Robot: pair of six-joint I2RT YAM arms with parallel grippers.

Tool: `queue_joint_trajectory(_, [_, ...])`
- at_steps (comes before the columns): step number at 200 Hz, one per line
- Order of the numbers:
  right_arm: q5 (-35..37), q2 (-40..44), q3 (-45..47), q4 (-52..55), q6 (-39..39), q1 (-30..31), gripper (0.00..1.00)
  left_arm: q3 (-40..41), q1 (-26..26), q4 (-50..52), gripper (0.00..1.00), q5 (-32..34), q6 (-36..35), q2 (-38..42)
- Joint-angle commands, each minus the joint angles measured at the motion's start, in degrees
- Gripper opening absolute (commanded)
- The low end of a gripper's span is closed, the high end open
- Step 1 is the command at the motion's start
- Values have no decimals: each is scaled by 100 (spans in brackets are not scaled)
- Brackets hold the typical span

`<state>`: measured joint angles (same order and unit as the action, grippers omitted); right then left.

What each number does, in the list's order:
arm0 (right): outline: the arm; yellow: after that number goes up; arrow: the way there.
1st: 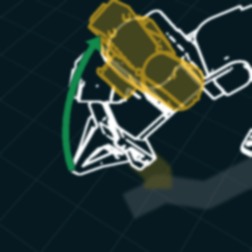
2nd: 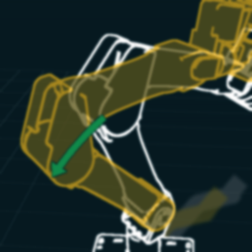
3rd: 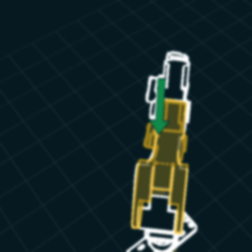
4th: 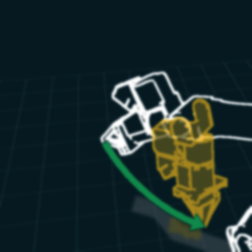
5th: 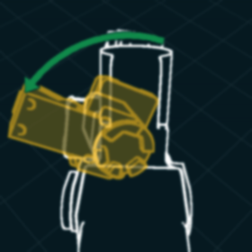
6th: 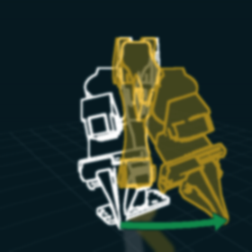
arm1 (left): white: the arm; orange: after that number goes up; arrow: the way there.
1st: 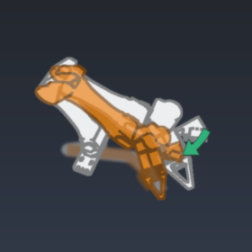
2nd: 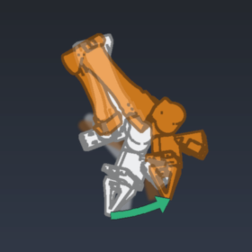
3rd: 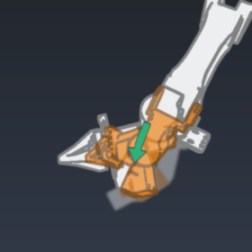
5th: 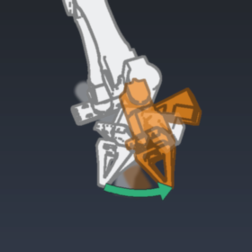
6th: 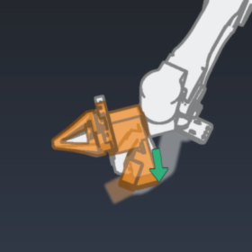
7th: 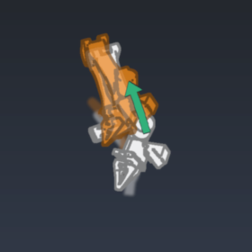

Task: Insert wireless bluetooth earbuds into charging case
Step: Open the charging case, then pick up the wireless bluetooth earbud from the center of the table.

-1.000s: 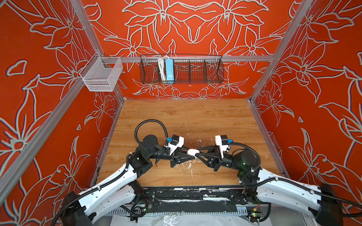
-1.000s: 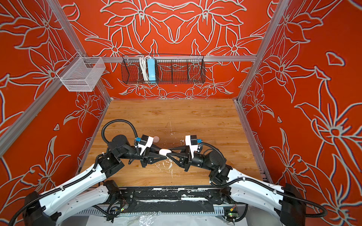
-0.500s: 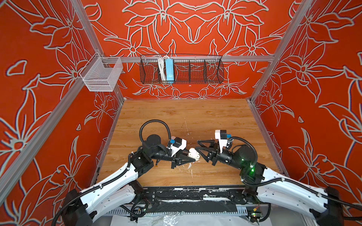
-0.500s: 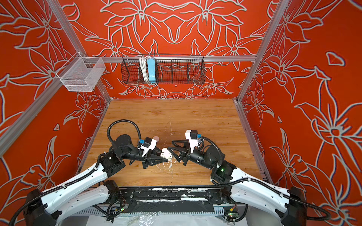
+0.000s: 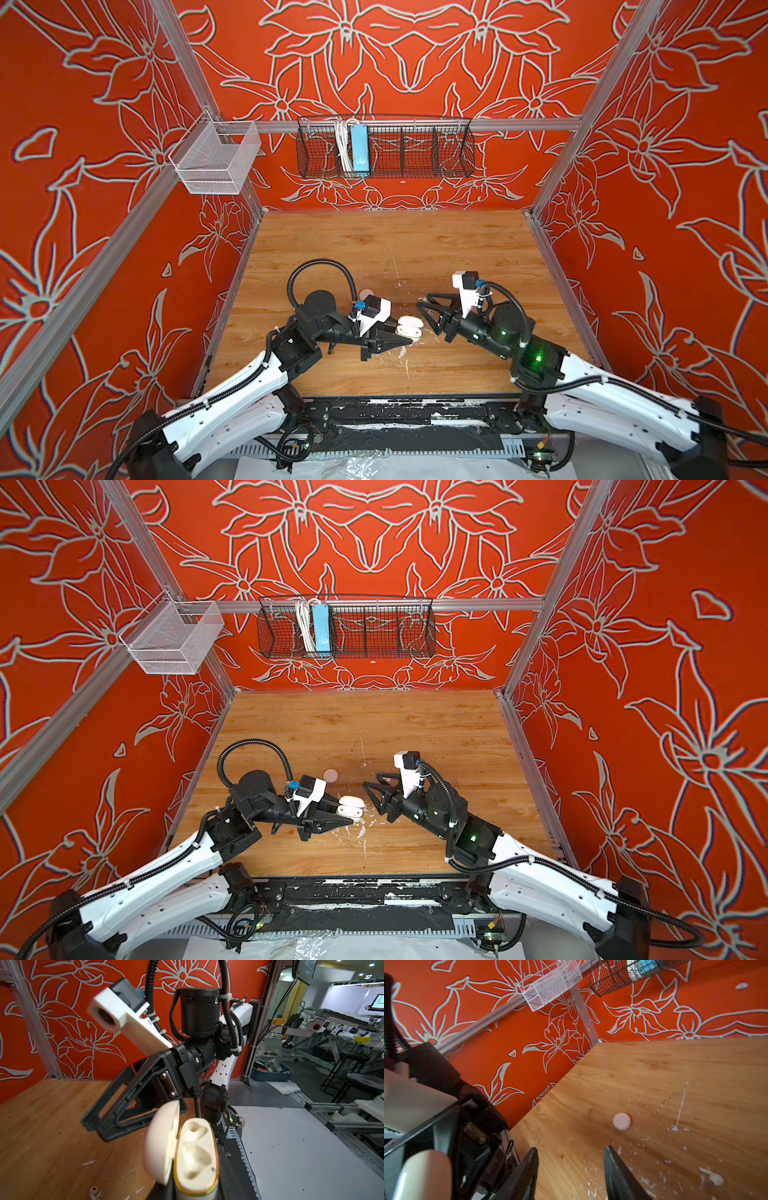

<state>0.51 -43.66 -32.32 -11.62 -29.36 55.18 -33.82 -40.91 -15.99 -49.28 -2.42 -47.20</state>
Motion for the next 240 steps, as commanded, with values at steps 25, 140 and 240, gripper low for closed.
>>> queue_joint_trajectory(25, [2631,422,-1182,2835,-556,-116,60,134,-23,-216,0,803,4,9])
queue_joint_trajectory(140, [995,-3096,-1963,3686,-289,-1668,51,585,882,-714,0,2049,601,-756])
queue_joint_trajectory(240, [711,-5076,-2840,4146,-261,-1675,47,732,917,-614,0,2242,329,-496])
